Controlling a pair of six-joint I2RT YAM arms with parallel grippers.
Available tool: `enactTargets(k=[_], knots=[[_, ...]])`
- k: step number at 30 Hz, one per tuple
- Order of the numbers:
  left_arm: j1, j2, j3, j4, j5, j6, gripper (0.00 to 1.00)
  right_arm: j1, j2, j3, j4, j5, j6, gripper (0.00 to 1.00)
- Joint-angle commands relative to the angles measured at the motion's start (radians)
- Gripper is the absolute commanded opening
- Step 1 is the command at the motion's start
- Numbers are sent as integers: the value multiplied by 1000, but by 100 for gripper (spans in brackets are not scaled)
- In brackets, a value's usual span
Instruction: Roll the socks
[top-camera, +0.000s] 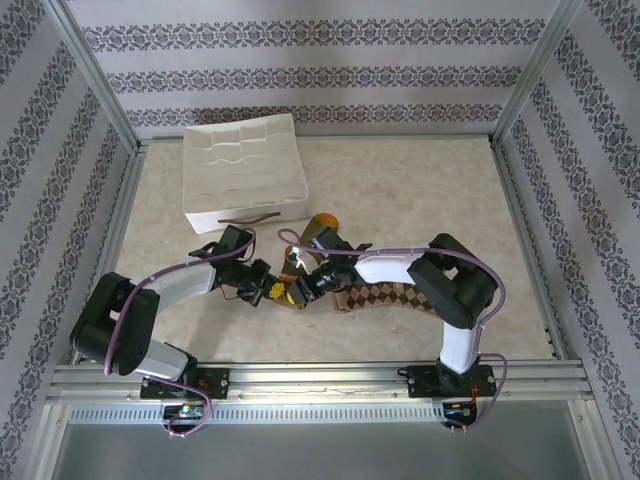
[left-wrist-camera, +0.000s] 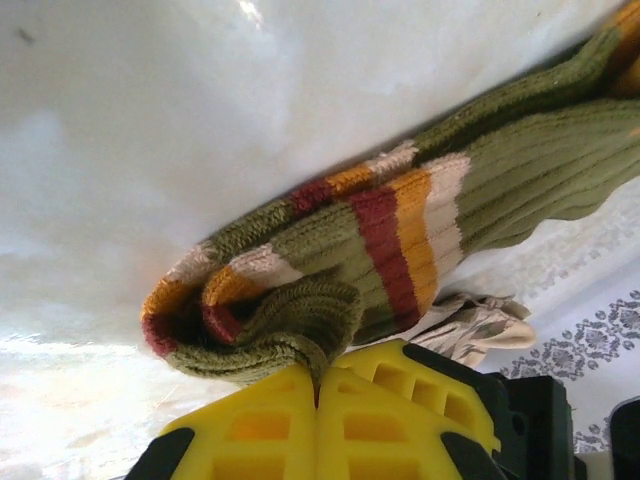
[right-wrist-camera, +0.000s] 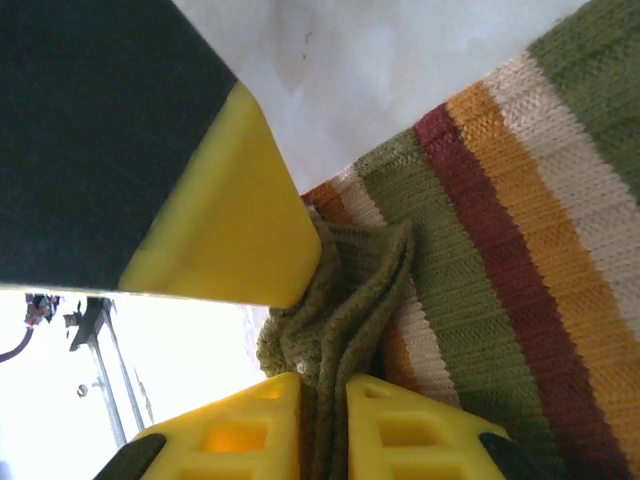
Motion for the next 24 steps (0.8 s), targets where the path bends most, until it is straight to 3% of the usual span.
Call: enactTargets(k=[1, 4, 13, 19, 24], knots=[[-14, 13, 23, 8, 1, -4, 0, -6, -62, -18, 2, 36, -27, 25], [-13, 27, 32, 3, -7, 3, 0, -4, -116, -39, -2, 75, -58, 38], [-13, 77, 60, -1, -31, 32, 0, 83, -259, -130, -54, 317, -230, 64], [-13, 95, 67, -11, -32, 49, 0, 150, -208, -86, -85, 432, -264, 66], [-13, 104, 69, -14, -33, 57, 0, 152, -144, -18, -103, 472, -253, 58]])
